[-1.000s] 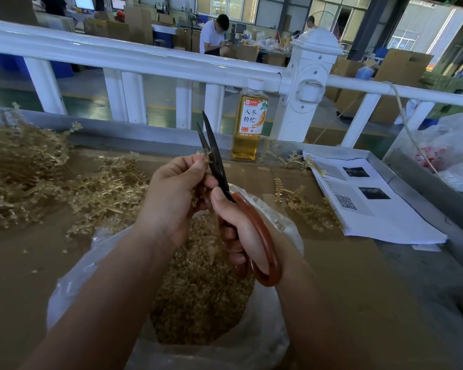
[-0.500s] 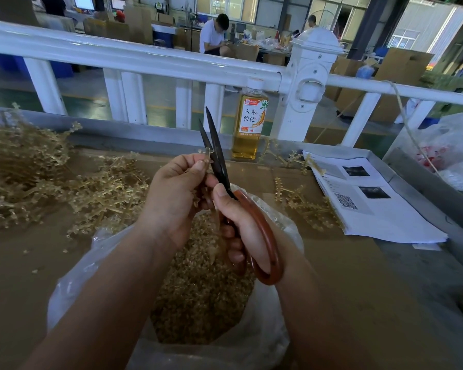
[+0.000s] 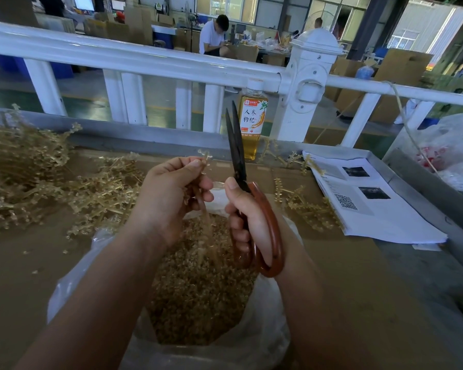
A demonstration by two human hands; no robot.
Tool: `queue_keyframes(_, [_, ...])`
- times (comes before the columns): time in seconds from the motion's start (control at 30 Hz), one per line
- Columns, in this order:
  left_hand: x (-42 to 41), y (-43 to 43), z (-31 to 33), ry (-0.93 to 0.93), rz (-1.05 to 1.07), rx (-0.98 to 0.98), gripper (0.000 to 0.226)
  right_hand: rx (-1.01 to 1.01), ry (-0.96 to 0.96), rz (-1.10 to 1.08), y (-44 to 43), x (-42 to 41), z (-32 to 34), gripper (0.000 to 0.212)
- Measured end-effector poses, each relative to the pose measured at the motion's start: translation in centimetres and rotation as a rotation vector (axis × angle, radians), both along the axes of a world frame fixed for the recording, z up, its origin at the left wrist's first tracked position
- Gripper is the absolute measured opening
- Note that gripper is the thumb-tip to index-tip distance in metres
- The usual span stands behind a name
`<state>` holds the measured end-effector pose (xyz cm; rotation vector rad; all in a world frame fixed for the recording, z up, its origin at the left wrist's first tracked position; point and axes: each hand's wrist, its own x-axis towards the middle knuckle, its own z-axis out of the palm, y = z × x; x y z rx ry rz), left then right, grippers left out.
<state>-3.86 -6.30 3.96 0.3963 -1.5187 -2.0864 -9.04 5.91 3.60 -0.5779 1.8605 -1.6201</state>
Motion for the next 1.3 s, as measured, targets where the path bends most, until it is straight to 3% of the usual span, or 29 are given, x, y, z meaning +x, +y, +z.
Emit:
queue_keyframes(0.2, [0.6,-1.2,0.1,-0.155,-0.077,-0.119,0.021,0.048,0.041,-0.063,-0.2,-0.3,0.3,0.036])
queue_keyframes(0.43, [1.0,-1.0,0.1,-0.365,-0.293,-0.392,0.022,0.021,0.149,-0.176,-0.5,-0.3,0.3,0.019])
queue_keyframes(0.6, [0.9,-0.7,0.1,-0.421,-0.322,-0.427,0.021,0.042,0.181,-0.154,-0.2,-0.4,0.0,0.022])
queue_keyframes(0.67, [1.0,-0.6,0.2,-0.419,-0.312,-0.395,0.022,0.046,0.158,-0.144,-0.1,-0.3,0.2,0.022])
queue_keyframes(0.87, [0.9,-0.8,0.5,-0.441,-0.318,-0.191,0.063,-0.047,0.035,-0.236,-0.2,-0.1,0.5,0.023])
queue_keyframes(1.03, [0.8,-1.0,0.2,-0.399,-0.332,-0.092,0.076,-0.131,0.025,-0.294,-0.3,0.0,0.3,0.023])
queue_keyframes(1.17, [0.7,-0.9,0.2,-0.385,-0.382,0.113,0.071,-0.237,-0.001,-0.411,-0.4,-0.4,0.4,0.022])
queue_keyframes(1.3, [0.8,-0.9,0.3,-0.273,-0.416,0.252,0.054,-0.418,-0.160,-0.484,-0.3,-0.8,0.1,0.021])
